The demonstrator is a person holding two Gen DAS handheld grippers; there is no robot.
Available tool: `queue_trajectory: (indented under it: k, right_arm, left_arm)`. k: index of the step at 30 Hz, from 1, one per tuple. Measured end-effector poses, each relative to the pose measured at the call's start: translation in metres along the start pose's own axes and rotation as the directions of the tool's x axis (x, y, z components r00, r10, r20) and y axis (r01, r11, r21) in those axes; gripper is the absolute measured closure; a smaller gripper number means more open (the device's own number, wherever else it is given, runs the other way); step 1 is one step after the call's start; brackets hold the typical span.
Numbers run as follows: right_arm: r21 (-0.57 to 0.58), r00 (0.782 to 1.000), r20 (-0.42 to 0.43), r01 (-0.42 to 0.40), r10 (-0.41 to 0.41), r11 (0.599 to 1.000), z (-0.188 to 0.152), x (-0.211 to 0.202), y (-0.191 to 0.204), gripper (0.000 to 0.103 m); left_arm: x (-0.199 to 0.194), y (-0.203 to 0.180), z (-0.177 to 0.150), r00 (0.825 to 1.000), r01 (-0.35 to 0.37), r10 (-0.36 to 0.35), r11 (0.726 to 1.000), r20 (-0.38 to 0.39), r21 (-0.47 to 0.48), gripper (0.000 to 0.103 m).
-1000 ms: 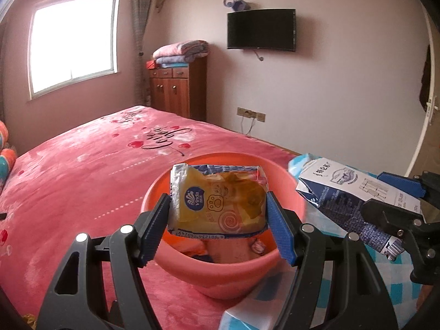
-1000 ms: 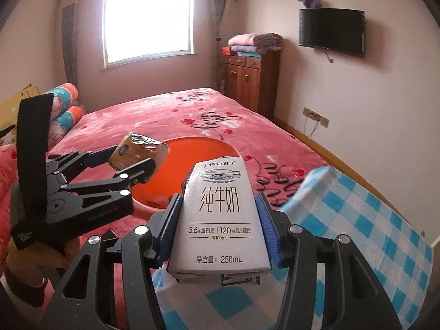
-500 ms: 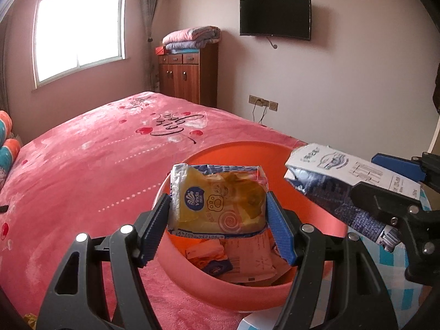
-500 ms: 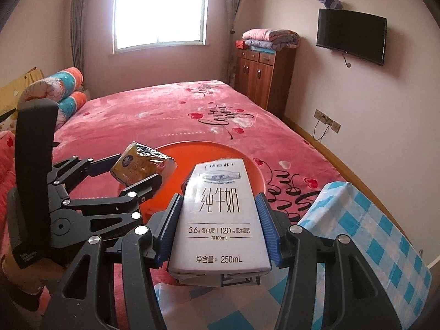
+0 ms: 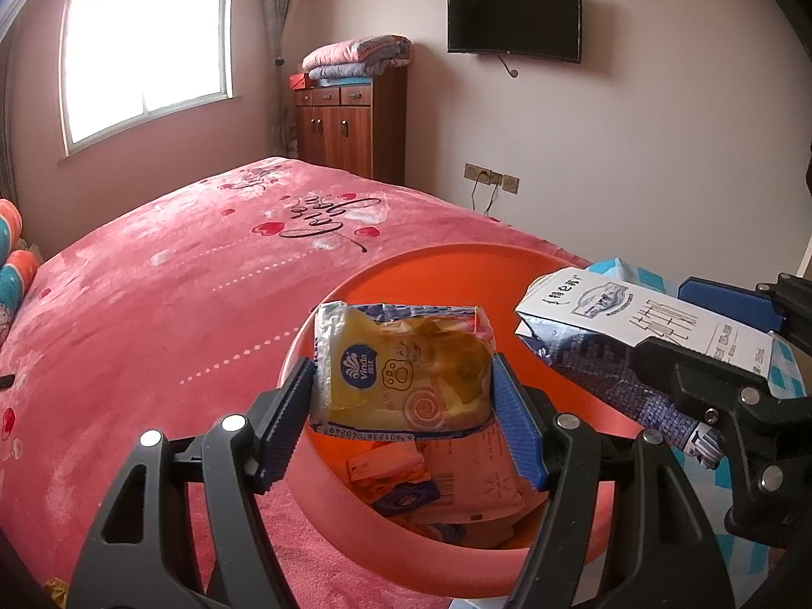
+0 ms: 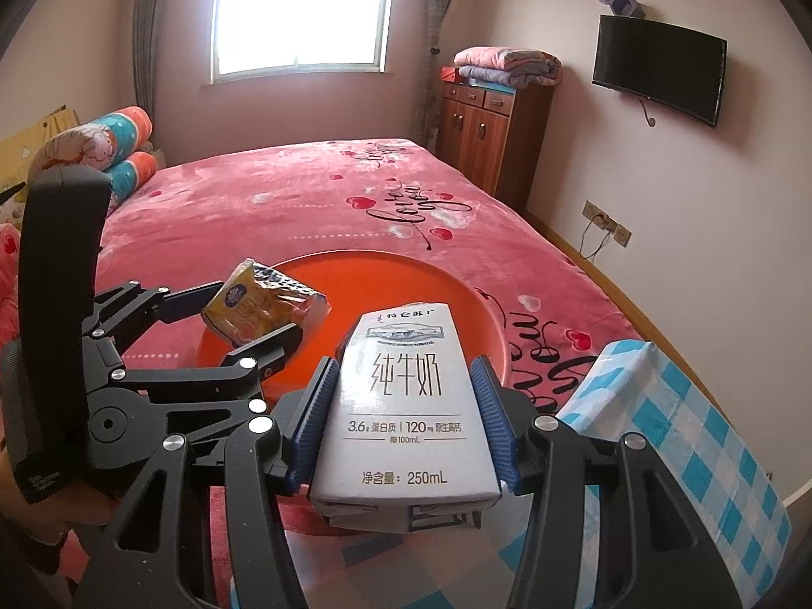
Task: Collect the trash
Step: 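Open both tools to drop the bread and milk carton into the bucket, then move both open tools back over the now empty checked cloth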
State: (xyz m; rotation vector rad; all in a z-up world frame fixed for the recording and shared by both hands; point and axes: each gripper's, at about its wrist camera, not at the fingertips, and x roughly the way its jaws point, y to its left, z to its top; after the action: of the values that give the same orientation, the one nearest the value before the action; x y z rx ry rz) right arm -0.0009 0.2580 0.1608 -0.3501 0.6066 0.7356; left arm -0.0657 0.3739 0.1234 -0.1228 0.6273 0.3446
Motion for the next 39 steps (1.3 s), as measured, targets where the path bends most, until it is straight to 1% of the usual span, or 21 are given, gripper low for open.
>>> queue_trajectory:
  k: [4,5,7,8,10,13,17,24,28,31,39]
  right_arm:
    - [-0.008,1.0,-0.001,0.018,-0.018,1.0,0.001,0.004,0.001,0.047]
    - [-0.007,1.0,-0.005,0.014,-0.014,1.0,0.001,0.005,0.001,0.044]
    - [0.004,1.0,0.002,0.02,-0.02,1.0,-0.001,0.004,-0.001,0.018]
    - [0.007,0.999,0.009,0.033,-0.033,0.999,-0.003,0.003,-0.002,0.016]
    - [0.018,0.999,0.011,0.041,-0.042,0.999,-0.005,0.0,-0.007,0.015]
    - [0.048,0.998,0.009,0.062,-0.062,0.997,-0.009,-0.004,-0.015,0.013]
    - [0.08,0.996,0.012,0.082,-0.083,0.993,-0.016,-0.011,-0.025,0.013]
    - [0.136,0.993,0.018,0.116,-0.119,0.984,-0.027,-0.025,-0.044,0.013]
    - [0.162,0.991,0.018,0.125,-0.129,0.979,-0.034,-0.033,-0.054,0.013]
    - [0.175,0.99,0.017,0.133,-0.138,0.976,-0.039,-0.037,-0.058,0.013]
    - [0.216,0.988,0.018,0.149,-0.156,0.965,-0.055,-0.054,-0.069,0.013]
  left_arm:
    - [0.005,-0.002,-0.001,1.0,0.001,-0.001,1.0,-0.013,0.01,0.033]
    - [0.007,-0.002,0.0,1.0,-0.002,0.002,1.0,-0.017,0.013,0.033]
    - [0.011,-0.003,-0.001,0.999,-0.014,0.014,1.0,-0.033,0.02,0.025]
    - [0.013,-0.004,-0.001,0.999,-0.017,0.018,1.0,-0.037,0.022,0.022]
    - [0.015,-0.005,-0.002,0.999,-0.02,0.021,0.999,-0.04,0.029,0.014]
    - [0.015,-0.01,-0.002,0.998,-0.041,0.043,0.998,-0.038,0.053,0.008]
    - [0.016,-0.016,-0.002,0.995,-0.088,0.092,0.993,-0.038,0.082,0.006]
    - [0.014,-0.014,-0.003,0.992,-0.118,0.122,0.99,-0.039,0.073,0.006]
    - [0.009,-0.015,-0.002,0.99,-0.138,0.141,0.987,-0.028,0.083,0.006]
    - [0.004,-0.016,0.0,0.985,-0.17,0.171,0.981,-0.009,0.091,0.005]
    - [-0.012,-0.022,0.002,0.985,-0.174,0.173,0.981,0.022,0.087,0.005]
